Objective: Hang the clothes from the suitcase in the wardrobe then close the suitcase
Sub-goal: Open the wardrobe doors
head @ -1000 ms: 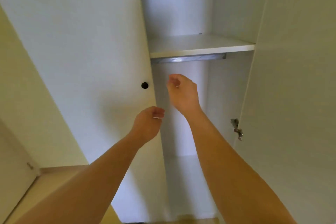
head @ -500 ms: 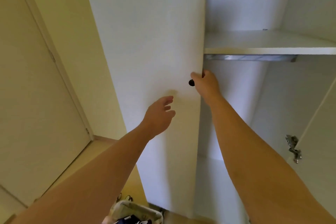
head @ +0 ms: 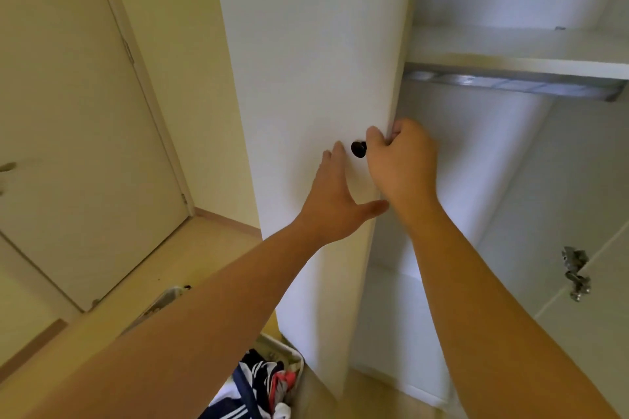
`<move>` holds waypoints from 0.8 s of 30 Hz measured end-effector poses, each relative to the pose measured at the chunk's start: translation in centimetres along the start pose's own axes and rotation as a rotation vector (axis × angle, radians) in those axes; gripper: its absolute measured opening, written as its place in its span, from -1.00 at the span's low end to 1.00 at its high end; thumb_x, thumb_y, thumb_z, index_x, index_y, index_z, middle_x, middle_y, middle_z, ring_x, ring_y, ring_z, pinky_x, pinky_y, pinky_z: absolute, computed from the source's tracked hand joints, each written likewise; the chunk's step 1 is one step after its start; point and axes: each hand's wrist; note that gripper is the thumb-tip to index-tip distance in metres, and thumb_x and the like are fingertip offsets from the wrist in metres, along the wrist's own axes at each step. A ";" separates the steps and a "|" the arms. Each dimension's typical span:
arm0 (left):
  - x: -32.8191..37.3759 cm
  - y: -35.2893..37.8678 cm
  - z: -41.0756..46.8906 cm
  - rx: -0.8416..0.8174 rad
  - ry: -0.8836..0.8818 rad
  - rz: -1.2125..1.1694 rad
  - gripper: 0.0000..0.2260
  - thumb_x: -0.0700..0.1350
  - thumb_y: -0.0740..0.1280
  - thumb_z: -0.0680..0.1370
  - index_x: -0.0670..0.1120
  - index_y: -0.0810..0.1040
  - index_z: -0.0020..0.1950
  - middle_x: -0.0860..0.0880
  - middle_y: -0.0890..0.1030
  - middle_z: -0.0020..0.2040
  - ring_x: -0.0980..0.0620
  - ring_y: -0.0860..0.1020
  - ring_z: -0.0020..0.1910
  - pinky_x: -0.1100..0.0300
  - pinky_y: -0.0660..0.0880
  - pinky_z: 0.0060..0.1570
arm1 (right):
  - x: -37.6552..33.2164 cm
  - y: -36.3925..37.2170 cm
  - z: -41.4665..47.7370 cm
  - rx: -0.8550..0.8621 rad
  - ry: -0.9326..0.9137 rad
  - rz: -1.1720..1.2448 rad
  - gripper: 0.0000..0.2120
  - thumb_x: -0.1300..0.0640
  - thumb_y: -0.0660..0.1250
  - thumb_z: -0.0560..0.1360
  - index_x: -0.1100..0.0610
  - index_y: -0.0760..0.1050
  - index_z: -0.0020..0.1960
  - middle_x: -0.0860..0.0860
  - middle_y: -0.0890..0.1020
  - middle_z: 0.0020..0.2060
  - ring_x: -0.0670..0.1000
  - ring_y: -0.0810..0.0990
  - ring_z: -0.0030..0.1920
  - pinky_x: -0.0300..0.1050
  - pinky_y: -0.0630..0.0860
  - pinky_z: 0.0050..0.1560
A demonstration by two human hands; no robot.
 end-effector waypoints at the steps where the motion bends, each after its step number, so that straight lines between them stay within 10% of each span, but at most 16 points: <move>1: 0.0 0.4 0.1 0.029 -0.005 0.009 0.12 0.33 0.54 0.28 0.02 -0.04 0.62 -0.04 0.14 0.59 -0.10 0.12 0.59 -0.11 0.31 0.48 | -0.2 0.0 -0.3 -0.013 -0.008 -0.017 -0.76 0.00 0.29 0.60 0.11 0.36 -0.15 -0.02 0.42 -0.35 -0.04 0.42 -0.36 -0.19 0.34 -0.33; 6: 0.5 2.4 -0.6 0.118 -0.033 0.139 -0.13 0.34 0.22 0.37 -0.07 0.03 0.54 -0.18 0.22 0.49 -0.30 0.21 0.49 -0.18 0.23 0.51 | -1.2 0.4 -2.9 -0.031 -0.090 -0.048 -0.73 -0.07 0.31 0.60 0.10 0.40 -0.14 -0.04 0.46 -0.36 -0.09 0.46 -0.37 -0.24 0.37 -0.34; 11: -1.6 1.9 -3.6 0.345 -0.039 0.009 -0.06 -0.18 0.50 0.43 -0.08 -0.02 0.65 -0.13 0.14 0.62 -0.14 0.18 0.59 -0.11 0.27 0.50 | -2.5 1.1 -4.9 -0.030 -0.186 0.026 -0.66 -0.05 0.37 0.56 0.14 0.39 -0.24 0.02 0.48 -0.41 -0.01 0.50 -0.41 -0.13 0.50 -0.37; 16: -4.0 0.1 -3.4 0.290 -0.097 0.024 -0.22 0.23 0.35 0.37 -0.06 0.20 0.49 -0.06 0.38 0.43 -0.11 0.53 0.27 -0.10 0.63 0.04 | -3.7 1.7 -5.8 -0.040 -0.242 0.089 -0.60 -0.02 0.40 0.50 0.18 0.32 -0.32 0.07 0.44 -0.47 0.12 0.47 -0.44 0.01 0.51 -0.41; 20: -4.9 -1.5 -5.2 0.290 0.003 -0.050 -0.48 0.16 0.33 0.37 0.04 0.43 0.30 -0.02 0.56 0.16 0.16 0.58 0.05 0.39 0.46 -0.19 | -4.7 2.7 -7.0 -0.064 -0.298 0.111 -0.57 -0.01 0.42 0.48 0.17 0.27 -0.34 0.05 0.40 -0.51 0.14 0.42 -0.46 0.03 0.45 -0.46; 24: -5.9 -3.7 -7.1 0.302 0.042 -0.093 -0.66 0.13 0.32 0.38 0.12 0.46 0.13 0.25 0.57 -0.09 0.35 0.55 -0.11 0.48 0.36 -0.22 | -5.9 3.8 -8.5 -0.067 -0.395 0.109 -0.57 -0.04 0.43 0.48 0.15 0.28 -0.34 0.02 0.41 -0.50 0.11 0.43 -0.47 -0.05 0.39 -0.46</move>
Point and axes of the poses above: each hand's wrist, its own z-axis towards the middle knuckle, its own y-axis out of the palm, x = y × z
